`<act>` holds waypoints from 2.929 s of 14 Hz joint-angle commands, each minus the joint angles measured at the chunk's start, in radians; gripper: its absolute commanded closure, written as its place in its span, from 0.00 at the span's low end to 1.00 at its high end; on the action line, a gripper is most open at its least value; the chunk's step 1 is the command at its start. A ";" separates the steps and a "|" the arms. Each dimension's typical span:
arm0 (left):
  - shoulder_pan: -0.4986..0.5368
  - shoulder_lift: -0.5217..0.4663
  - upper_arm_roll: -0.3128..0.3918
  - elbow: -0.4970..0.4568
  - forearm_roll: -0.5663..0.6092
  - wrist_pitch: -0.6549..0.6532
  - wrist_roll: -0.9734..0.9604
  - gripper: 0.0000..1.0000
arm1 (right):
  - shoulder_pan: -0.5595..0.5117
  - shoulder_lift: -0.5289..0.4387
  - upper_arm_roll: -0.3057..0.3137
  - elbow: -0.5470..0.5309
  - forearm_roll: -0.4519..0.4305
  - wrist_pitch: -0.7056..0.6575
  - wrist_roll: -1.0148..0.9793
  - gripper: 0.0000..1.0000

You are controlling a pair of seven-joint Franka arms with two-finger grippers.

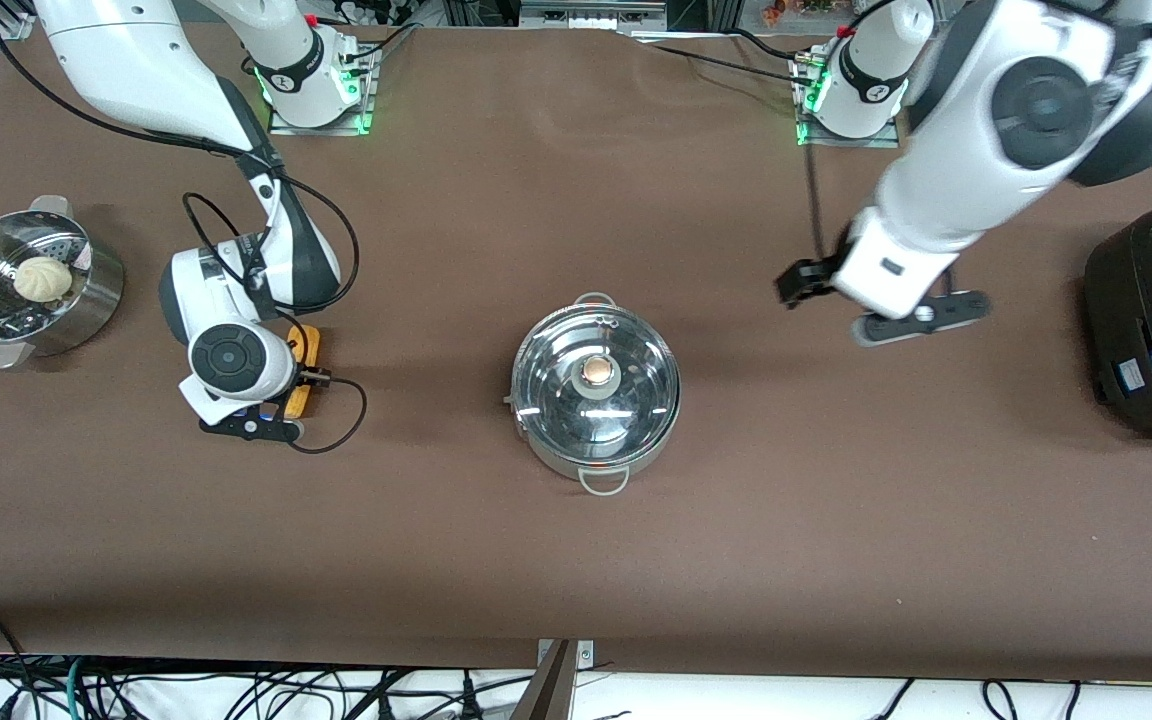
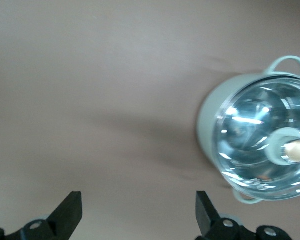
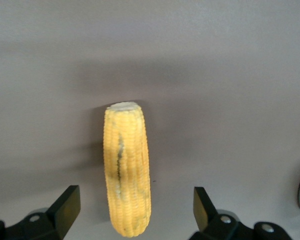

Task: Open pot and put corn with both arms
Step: 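Reach the right gripper to the corn while the left gripper reaches the lid, then grasp the lid knob with the left gripper while the right gripper grasps the corn, then lift the glass lid off the pot with the left gripper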

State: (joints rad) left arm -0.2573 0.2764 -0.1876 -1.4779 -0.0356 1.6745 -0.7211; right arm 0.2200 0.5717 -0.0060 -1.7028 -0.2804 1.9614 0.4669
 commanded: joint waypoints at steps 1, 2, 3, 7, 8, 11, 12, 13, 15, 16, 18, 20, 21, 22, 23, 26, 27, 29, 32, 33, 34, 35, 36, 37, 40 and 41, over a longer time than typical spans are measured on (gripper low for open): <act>-0.132 0.176 0.020 0.191 -0.006 -0.010 -0.168 0.00 | -0.004 0.022 0.006 -0.059 -0.019 0.089 0.004 0.00; -0.176 0.225 0.037 0.224 -0.003 0.037 -0.229 0.00 | -0.007 0.020 0.004 -0.090 -0.016 0.128 0.004 0.00; -0.218 0.277 0.051 0.261 -0.001 0.068 -0.266 0.00 | -0.007 0.022 0.004 -0.113 -0.016 0.155 0.004 0.01; -0.373 0.492 0.160 0.493 0.000 0.071 -0.363 0.00 | -0.007 0.017 0.004 -0.153 -0.020 0.214 -0.005 0.72; -0.401 0.521 0.186 0.537 0.000 0.076 -0.394 0.00 | -0.007 0.014 0.004 -0.150 -0.022 0.208 -0.022 0.89; -0.416 0.552 0.186 0.533 0.000 0.166 -0.457 0.00 | -0.007 0.001 -0.009 -0.094 -0.020 0.153 -0.089 1.00; -0.419 0.560 0.189 0.527 0.003 0.171 -0.459 0.00 | -0.005 -0.003 -0.009 -0.046 -0.020 0.078 -0.097 1.00; -0.419 0.570 0.191 0.527 0.005 0.174 -0.457 0.00 | -0.001 -0.003 -0.005 0.004 -0.020 0.004 -0.114 1.00; -0.419 0.572 0.191 0.525 0.006 0.185 -0.455 0.00 | 0.004 -0.003 -0.003 0.061 -0.016 -0.053 -0.145 1.00; -0.419 0.572 0.189 0.524 0.019 0.185 -0.452 0.00 | 0.002 -0.007 -0.002 0.090 -0.013 -0.070 -0.168 1.00; -0.418 0.572 0.188 0.507 0.048 0.185 -0.443 0.00 | -0.005 -0.035 -0.003 0.146 -0.013 -0.160 -0.246 1.00; -0.416 0.581 0.188 0.505 0.048 0.186 -0.443 0.03 | -0.007 -0.079 -0.011 0.182 0.045 -0.241 -0.326 1.00; -0.413 0.583 0.186 0.505 0.048 0.186 -0.443 0.06 | -0.007 -0.098 -0.012 0.208 0.109 -0.275 -0.332 1.00; -0.412 0.583 0.186 0.505 0.046 0.186 -0.443 0.08 | -0.007 -0.116 -0.014 0.222 0.169 -0.327 -0.332 1.00; -0.412 0.583 0.185 0.505 0.046 0.186 -0.446 0.10 | -0.007 -0.131 -0.012 0.233 0.222 -0.369 -0.332 1.00; -0.410 0.583 0.185 0.505 0.046 0.186 -0.440 0.40 | 0.001 -0.176 0.003 0.267 0.317 -0.453 -0.332 1.00; -0.409 0.583 0.185 0.505 0.046 0.185 -0.431 0.51 | 0.007 -0.176 0.004 0.284 0.338 -0.458 -0.330 1.00; -0.408 0.583 0.185 0.505 0.048 0.185 -0.425 0.77 | 0.009 -0.174 0.003 0.292 0.383 -0.453 -0.327 1.00; -0.408 0.581 0.185 0.505 0.051 0.185 -0.416 1.00 | -0.001 -0.171 0.001 0.296 0.450 -0.443 -0.324 1.00; -0.408 0.580 0.185 0.505 0.048 0.182 -0.411 1.00 | 0.001 -0.167 0.001 0.310 0.460 -0.443 -0.321 1.00; -0.408 0.572 0.185 0.505 0.043 0.169 -0.409 1.00 | 0.004 -0.161 0.001 0.322 0.460 -0.443 -0.318 1.00; -0.405 0.552 0.185 0.507 0.036 0.147 -0.408 1.00 | 0.007 -0.161 0.001 0.325 0.461 -0.443 -0.317 1.00; -0.399 0.531 0.185 0.510 0.034 0.113 -0.406 1.00 | 0.009 -0.159 0.003 0.325 0.463 -0.441 -0.315 1.00; -0.386 0.499 0.183 0.510 0.030 0.081 -0.399 1.00 | 0.009 -0.153 0.003 0.328 0.464 -0.437 -0.315 1.00; -0.315 0.377 0.178 0.483 -0.035 0.004 -0.319 1.00 | 0.007 -0.148 0.001 0.335 0.490 -0.432 -0.317 1.00; -0.286 0.316 0.180 0.425 -0.036 -0.018 -0.228 1.00 | 0.007 -0.148 0.001 0.335 0.492 -0.432 -0.317 1.00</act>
State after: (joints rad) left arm -0.6055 0.7340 -0.0027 -0.9616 -0.0399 1.7206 -1.0876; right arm 0.2296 0.4054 -0.0052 -1.4049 0.1862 1.5384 0.1492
